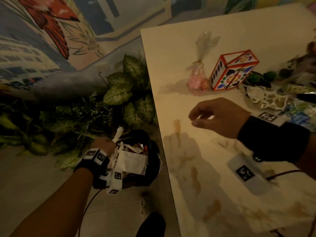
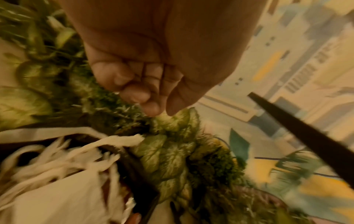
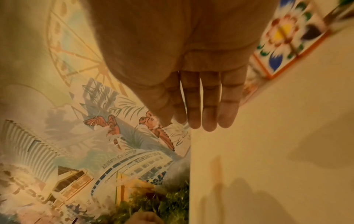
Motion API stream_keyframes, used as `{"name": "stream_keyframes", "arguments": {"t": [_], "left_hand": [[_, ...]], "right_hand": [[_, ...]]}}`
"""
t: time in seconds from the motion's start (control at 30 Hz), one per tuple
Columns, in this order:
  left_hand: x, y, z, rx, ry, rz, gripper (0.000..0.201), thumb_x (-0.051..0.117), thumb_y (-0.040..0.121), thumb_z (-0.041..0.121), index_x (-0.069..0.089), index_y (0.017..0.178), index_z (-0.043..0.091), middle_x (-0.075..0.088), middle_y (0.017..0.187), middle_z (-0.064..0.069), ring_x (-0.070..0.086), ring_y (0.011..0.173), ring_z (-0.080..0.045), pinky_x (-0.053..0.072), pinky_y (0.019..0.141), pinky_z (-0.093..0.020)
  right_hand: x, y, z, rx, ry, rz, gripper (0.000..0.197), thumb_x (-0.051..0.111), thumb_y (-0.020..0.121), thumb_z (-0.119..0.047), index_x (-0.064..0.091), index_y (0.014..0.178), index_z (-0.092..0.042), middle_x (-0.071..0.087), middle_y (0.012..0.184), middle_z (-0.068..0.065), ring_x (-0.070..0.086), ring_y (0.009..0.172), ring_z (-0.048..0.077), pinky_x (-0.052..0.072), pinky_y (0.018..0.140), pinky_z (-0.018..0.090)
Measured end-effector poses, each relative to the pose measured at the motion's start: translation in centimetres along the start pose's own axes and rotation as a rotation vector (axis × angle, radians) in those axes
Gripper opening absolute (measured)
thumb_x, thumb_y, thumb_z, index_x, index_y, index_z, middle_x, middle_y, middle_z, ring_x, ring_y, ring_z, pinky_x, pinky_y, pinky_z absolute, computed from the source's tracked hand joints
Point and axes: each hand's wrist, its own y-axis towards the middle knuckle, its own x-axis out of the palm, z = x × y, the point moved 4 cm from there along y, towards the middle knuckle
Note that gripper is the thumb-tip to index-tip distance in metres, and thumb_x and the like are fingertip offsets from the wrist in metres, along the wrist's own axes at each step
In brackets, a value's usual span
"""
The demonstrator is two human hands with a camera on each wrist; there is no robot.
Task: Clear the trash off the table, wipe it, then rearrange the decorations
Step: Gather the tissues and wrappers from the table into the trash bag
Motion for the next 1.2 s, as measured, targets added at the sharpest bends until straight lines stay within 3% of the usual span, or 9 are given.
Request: {"name": "stream_keyframes", "arguments": {"t": [0.13, 0.3, 0.37, 0.47, 0.57, 0.7, 0.87, 1.03, 1.2], "left_hand": [[-4.4, -3.3, 6.0, 0.169, -0.081, 0.172, 0.012, 0.062, 0.083, 0.02, 0.072, 0.089, 0.017, 0.069, 0.099, -0.007, 0.062, 0.093, -0.028, 0.052, 0.085, -0.037], [-7.2, -10.3, 15.8, 0.438, -0.263, 0.279, 0.005, 0.065, 0.084, 0.02, 0.069, 0.085, 0.017, 0.067, 0.076, -0.008, 0.061, 0.068, -0.023, 0.051, 0.072, -0.033], [-6.6, -12.9, 19.0, 0.507, -0.29, 0.249, 0.003, 0.066, 0.083, 0.021, 0.067, 0.08, 0.022, 0.068, 0.076, -0.006, 0.063, 0.069, -0.025, 0.053, 0.071, -0.035], [-3.8, -16.4, 23.4, 0.553, -0.316, 0.128, 0.002, 0.064, 0.086, 0.015, 0.066, 0.085, 0.014, 0.066, 0.073, -0.007, 0.06, 0.058, -0.02, 0.052, 0.053, -0.028], [0.4, -18.9, 26.8, 0.551, -0.264, -0.009, 0.006, 0.068, 0.083, 0.017, 0.065, 0.088, 0.014, 0.066, 0.079, -0.008, 0.062, 0.061, -0.021, 0.054, 0.057, -0.031], [5.8, -20.7, 29.8, 0.583, 0.102, -0.111, 0.034, 0.071, 0.079, 0.035, 0.062, 0.111, 0.024, 0.063, 0.109, 0.0, 0.06, 0.092, -0.019, 0.046, 0.079, -0.027], [10.6, -21.7, 31.2, 0.534, 0.383, -0.212, 0.094, 0.072, 0.064, 0.062, 0.031, 0.142, 0.029, 0.036, 0.137, -0.004, 0.042, 0.124, -0.027, 0.039, 0.103, -0.038], [13.2, -24.1, 30.9, 0.535, 0.517, -0.204, 0.124, 0.069, 0.041, 0.082, 0.021, 0.142, 0.028, 0.023, 0.132, -0.004, 0.03, 0.121, -0.03, 0.039, 0.1, -0.05], [16.8, -27.7, 30.4, 0.577, 0.524, -0.214, 0.131, 0.066, 0.037, 0.085, 0.012, 0.143, 0.029, 0.016, 0.135, -0.001, 0.026, 0.121, -0.029, 0.042, 0.096, -0.051]], "right_hand": [[-5.0, -3.3, 4.0, 0.068, -0.019, 0.096, 0.015, 0.072, 0.078, -0.024, 0.071, 0.092, -0.019, 0.071, 0.089, -0.003, 0.065, 0.079, 0.01, 0.051, 0.072, 0.02], [-9.8, -6.9, 9.2, 0.136, -0.044, 0.151, 0.014, 0.072, 0.079, -0.024, 0.07, 0.092, -0.019, 0.069, 0.086, -0.004, 0.063, 0.077, 0.01, 0.052, 0.075, 0.027], [-11.1, -7.8, 11.3, 0.15, -0.084, 0.131, 0.018, 0.072, 0.079, -0.024, 0.07, 0.095, -0.016, 0.068, 0.089, -0.003, 0.062, 0.082, 0.014, 0.049, 0.078, 0.027], [-12.1, -8.8, 14.2, 0.165, -0.115, 0.09, 0.027, 0.074, 0.078, -0.024, 0.068, 0.101, -0.012, 0.068, 0.099, 0.002, 0.06, 0.085, 0.015, 0.047, 0.077, 0.026], [-12.1, -10.0, 16.6, 0.172, -0.182, 0.001, 0.035, 0.075, 0.076, -0.027, 0.065, 0.108, -0.017, 0.065, 0.108, 0.0, 0.057, 0.088, 0.012, 0.045, 0.077, 0.025], [-11.6, -11.5, 19.2, 0.19, -0.32, -0.109, 0.045, 0.072, 0.077, -0.039, 0.057, 0.117, -0.027, 0.054, 0.124, -0.003, 0.054, 0.107, 0.017, 0.043, 0.085, 0.027], [-11.5, -12.4, 21.0, 0.143, -0.437, -0.143, 0.055, 0.072, 0.076, -0.037, 0.052, 0.126, -0.025, 0.048, 0.133, 0.003, 0.045, 0.12, 0.024, 0.041, 0.098, 0.034], [-10.2, -13.3, 23.2, 0.134, -0.627, -0.216, 0.085, 0.075, 0.069, -0.046, 0.028, 0.14, -0.037, 0.022, 0.148, 0.004, 0.028, 0.128, 0.03, 0.04, 0.1, 0.042], [-9.0, -13.2, 24.8, 0.209, -0.69, -0.236, 0.117, 0.076, 0.053, -0.066, 0.006, 0.144, -0.045, -0.008, 0.156, 0.004, 0.008, 0.139, 0.039, 0.031, 0.107, 0.056]]}}
